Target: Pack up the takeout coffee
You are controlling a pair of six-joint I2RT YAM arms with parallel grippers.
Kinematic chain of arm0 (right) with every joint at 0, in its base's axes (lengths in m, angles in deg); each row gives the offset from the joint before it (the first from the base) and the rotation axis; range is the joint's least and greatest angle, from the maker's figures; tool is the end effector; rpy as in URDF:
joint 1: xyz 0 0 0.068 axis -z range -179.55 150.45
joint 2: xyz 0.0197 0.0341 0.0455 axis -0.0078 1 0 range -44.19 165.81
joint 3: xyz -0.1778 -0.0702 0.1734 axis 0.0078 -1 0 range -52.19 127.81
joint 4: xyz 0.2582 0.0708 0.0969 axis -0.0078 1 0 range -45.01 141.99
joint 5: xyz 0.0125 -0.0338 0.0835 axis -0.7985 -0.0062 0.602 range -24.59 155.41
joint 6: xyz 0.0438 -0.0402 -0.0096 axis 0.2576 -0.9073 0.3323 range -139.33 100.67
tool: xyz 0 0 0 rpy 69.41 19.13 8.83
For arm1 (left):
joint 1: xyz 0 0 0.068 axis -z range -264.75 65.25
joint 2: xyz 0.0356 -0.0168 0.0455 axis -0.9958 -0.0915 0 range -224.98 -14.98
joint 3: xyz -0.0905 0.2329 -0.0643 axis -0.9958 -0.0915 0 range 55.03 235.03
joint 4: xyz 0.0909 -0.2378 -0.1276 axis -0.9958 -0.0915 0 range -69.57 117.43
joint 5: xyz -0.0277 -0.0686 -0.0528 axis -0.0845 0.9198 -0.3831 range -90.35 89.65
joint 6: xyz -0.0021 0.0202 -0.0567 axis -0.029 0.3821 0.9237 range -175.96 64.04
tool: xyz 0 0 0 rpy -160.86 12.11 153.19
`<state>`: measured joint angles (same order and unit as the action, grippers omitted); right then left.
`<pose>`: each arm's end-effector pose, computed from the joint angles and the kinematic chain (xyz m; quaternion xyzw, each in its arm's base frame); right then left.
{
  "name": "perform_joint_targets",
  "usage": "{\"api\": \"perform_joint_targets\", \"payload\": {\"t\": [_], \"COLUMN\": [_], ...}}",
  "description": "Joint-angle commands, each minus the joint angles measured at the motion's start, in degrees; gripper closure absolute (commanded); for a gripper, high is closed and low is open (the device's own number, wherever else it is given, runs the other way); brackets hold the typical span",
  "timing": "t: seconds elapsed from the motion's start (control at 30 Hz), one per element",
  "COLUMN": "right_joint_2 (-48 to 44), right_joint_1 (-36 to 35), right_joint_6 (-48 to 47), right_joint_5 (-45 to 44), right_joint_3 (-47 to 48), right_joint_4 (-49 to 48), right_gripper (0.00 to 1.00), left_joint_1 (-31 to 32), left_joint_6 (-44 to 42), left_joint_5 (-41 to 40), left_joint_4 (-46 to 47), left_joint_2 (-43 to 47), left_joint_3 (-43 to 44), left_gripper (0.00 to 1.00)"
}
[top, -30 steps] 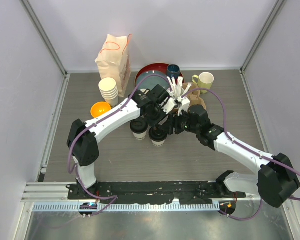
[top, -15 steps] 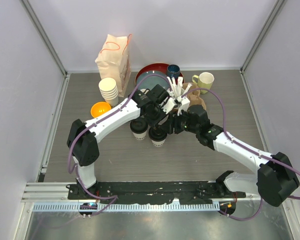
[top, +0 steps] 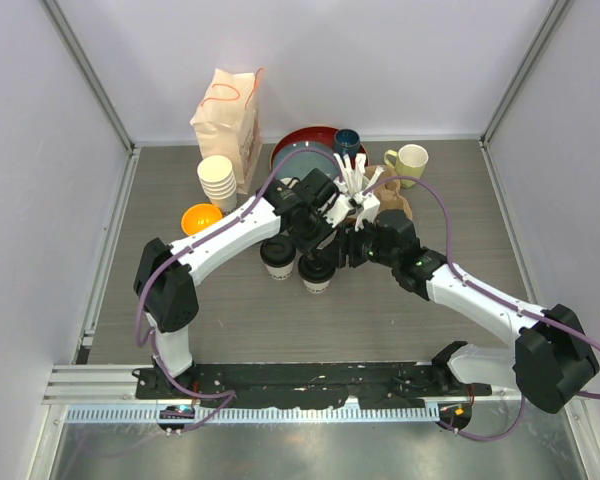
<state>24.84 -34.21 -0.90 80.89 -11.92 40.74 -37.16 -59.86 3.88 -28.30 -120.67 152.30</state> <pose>0.2422 0.1819 0.2200 -0.1897 0.8148 0.3408 0.4288 0.2772 -0.3083 0.2662 0.4305 0.8737 -0.1165 0.1942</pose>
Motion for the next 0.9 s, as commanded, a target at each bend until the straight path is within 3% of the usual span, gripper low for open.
{"api": "perform_joint_targets", "payload": {"t": [0.0, 0.87], "right_joint_2": [0.8, 1.4], "right_joint_1": [-0.9, -0.9], "right_joint_6": [0.2, -0.1], "right_joint_5": [0.3, 1.2], "right_joint_3": [-0.4, -0.6], "right_joint_4": [2.3, 2.1], "right_gripper": [0.47, 0.47], "left_joint_1": [0.0, -0.1], "left_joint_6": [1.1, 0.0], "left_joint_5": [2.7, 0.2], "left_joint_4": [5.1, 6.2], "left_joint_2": [1.2, 0.2], "left_joint_3": [4.2, 3.0], "left_gripper": [1.00, 1.00]}}
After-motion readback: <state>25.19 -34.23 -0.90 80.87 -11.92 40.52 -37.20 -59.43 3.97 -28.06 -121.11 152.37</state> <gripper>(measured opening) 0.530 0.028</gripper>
